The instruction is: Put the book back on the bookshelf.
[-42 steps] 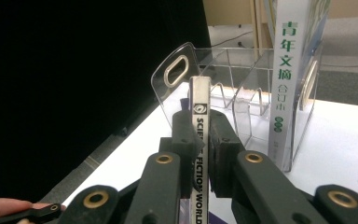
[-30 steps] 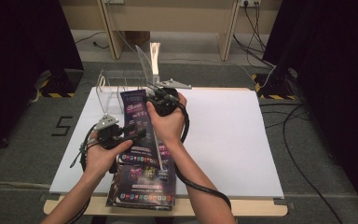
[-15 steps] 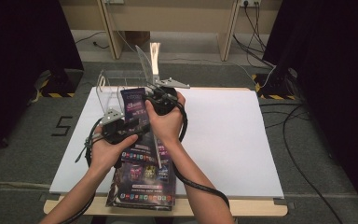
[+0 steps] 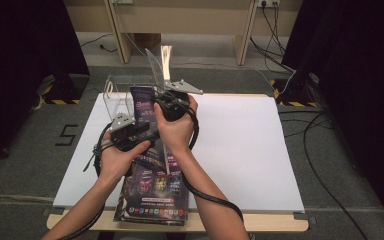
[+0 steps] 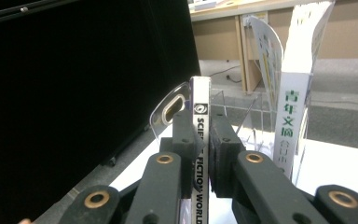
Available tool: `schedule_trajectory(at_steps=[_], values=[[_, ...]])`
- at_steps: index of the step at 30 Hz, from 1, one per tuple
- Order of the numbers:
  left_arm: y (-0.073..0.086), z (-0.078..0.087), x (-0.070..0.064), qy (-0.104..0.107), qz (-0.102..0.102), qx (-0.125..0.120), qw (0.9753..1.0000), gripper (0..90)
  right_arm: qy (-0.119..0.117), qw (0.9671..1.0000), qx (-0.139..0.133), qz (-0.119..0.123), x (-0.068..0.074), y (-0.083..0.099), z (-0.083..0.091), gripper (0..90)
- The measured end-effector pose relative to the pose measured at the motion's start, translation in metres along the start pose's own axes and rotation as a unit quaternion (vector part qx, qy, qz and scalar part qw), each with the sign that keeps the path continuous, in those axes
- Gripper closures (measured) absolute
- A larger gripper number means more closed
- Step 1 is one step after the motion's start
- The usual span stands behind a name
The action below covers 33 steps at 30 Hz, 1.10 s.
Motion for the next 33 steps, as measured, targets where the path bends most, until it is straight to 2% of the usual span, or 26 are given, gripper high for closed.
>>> schedule_trajectory(at_steps=[10,17,23,31,33], values=[[-0.008,-0.004,0.001,-0.036,-0.014,-0.013,0.9992,40.8,0.01,0.9998,-0.019,0.007,0.007,-0.005,0.001,83.3],[-0.012,-0.007,0.0,-0.049,-0.025,-0.012,0.9984,40.7,0.013,0.9996,-0.024,0.013,0.012,-0.007,0.0,83.3],[-0.014,-0.011,0.002,-0.073,-0.04,-0.004,0.9965,41.1,0.014,0.9994,-0.026,0.016,0.016,-0.007,-0.001,83.2],[-0.012,-0.017,0.003,-0.091,-0.044,0.003,0.9949,41.8,0.016,0.9995,-0.025,0.009,0.02,-0.007,-0.001,83.2],[-0.012,-0.017,0.005,-0.093,-0.036,0.001,0.995,41.3,0.017,0.9994,-0.028,0.01,0.021,-0.008,0.0,83.2]])
Point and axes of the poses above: each handheld gripper's, and its own axes: z roughly backward along the jaws, y roughly out of its underside, x roughly to its left, the point moved 2 cm from there along -z, roughly forward along the jaws, and after that the axes turned 14 degrees about y, right-handed, at the moved point
